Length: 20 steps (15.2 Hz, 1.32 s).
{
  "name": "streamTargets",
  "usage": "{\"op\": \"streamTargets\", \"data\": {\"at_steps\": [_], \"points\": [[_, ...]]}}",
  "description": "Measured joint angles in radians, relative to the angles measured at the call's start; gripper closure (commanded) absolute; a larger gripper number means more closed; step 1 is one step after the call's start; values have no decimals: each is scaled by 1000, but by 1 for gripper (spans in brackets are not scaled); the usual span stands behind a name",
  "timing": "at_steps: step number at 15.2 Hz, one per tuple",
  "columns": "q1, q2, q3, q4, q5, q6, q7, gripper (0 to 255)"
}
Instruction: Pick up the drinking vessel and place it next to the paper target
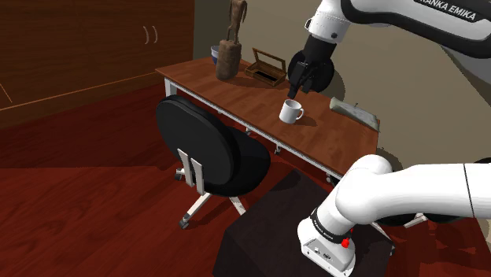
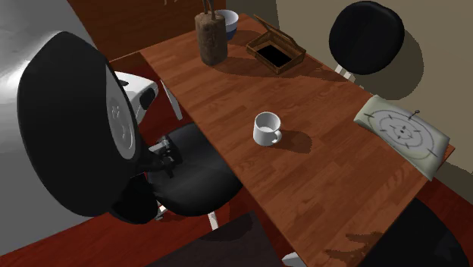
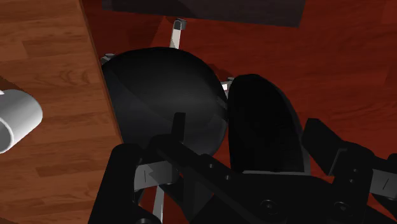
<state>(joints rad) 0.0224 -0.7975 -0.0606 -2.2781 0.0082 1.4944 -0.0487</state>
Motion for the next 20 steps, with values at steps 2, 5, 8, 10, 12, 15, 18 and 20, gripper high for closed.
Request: {"op": "streamTargets", "data": {"at_steps": [2,5,8,10,12,15,18,20], "points": [[-3,4,-10,-3,-8,7,-12,0],[-15,27,-55,-31,-41,58,-63,0],[-28,76,-111,-54,-77,131,-125,0],[-37,104,-146,-63,-99,170,-165,0],[-42,146,-180,-56,-115,209,-201,0],[-50,209,-233,-70,-137,289,-257,0],[-58,285,-293,-49,-153,348,-325,0],[-57,350,-331,-22,-153,390,-369,0]]}}
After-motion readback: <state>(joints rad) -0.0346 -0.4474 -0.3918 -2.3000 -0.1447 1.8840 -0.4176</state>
